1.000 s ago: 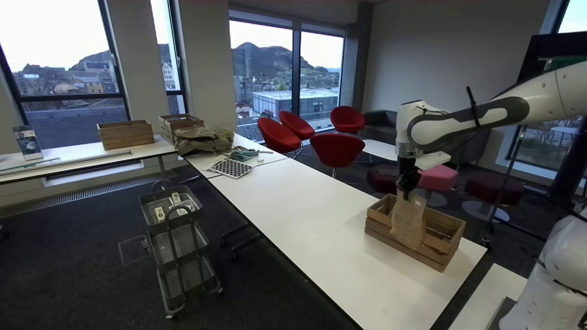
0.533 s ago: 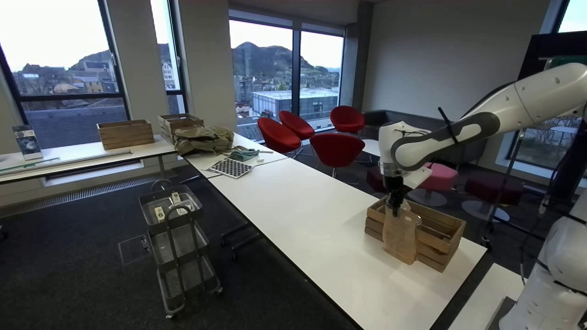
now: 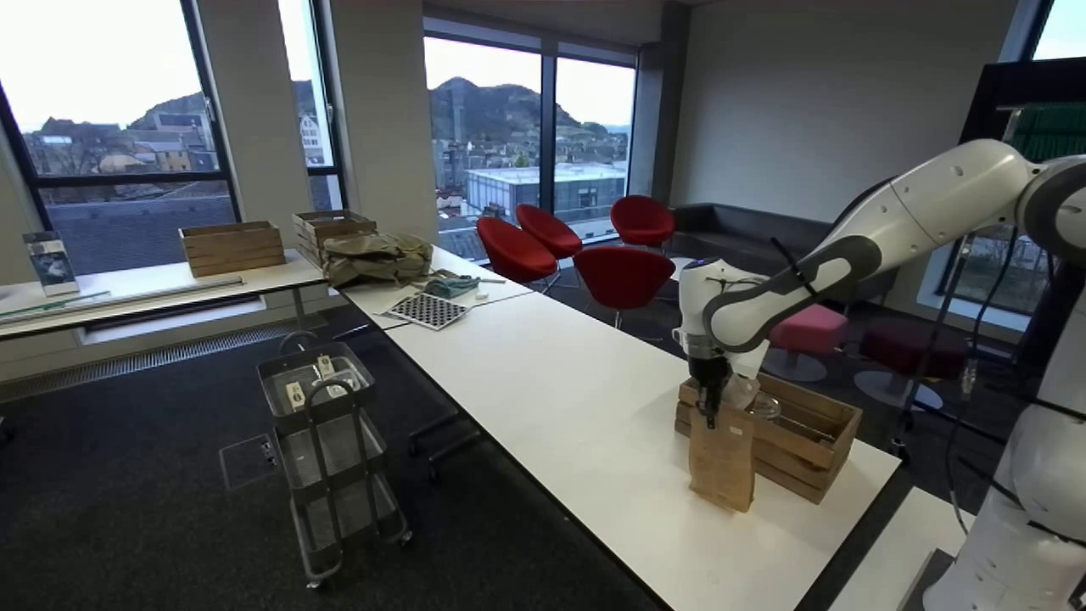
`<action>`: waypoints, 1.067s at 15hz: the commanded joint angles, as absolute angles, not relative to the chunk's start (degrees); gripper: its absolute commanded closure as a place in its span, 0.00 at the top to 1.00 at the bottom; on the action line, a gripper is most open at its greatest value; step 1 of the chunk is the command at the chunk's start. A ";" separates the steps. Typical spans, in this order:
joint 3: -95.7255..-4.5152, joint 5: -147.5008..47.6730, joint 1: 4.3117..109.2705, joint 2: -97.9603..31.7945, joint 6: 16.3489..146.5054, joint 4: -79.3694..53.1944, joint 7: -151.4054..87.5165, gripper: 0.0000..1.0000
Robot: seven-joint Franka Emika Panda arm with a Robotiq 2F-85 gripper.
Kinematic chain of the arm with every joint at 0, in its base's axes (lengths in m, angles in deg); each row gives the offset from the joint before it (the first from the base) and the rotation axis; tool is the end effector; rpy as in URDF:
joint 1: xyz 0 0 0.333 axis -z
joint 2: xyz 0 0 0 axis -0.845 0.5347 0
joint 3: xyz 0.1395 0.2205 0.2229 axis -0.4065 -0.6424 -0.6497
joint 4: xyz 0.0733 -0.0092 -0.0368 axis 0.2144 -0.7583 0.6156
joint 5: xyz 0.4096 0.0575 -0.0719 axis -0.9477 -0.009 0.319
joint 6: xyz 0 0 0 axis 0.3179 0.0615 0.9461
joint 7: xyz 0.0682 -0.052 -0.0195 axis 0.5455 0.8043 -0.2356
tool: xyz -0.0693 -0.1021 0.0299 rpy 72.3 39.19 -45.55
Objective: Remove the bag from the wooden box
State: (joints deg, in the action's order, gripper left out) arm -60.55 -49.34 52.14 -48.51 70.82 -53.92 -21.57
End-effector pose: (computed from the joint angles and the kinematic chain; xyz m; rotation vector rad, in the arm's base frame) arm 0.4941 0.1017 0.3057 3.0275 0.5342 -0.2729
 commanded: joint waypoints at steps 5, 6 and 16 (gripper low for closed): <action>-61.70 -49.49 50.97 -46.65 71.54 -53.28 -14.34 0.34; -61.53 -48.52 51.10 -46.88 71.23 -53.45 -14.79 0.41; -56.76 -46.13 54.17 -60.91 63.18 -55.27 -19.52 1.00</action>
State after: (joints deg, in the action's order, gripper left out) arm -57.26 -45.58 53.37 -52.94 66.03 -53.85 -20.09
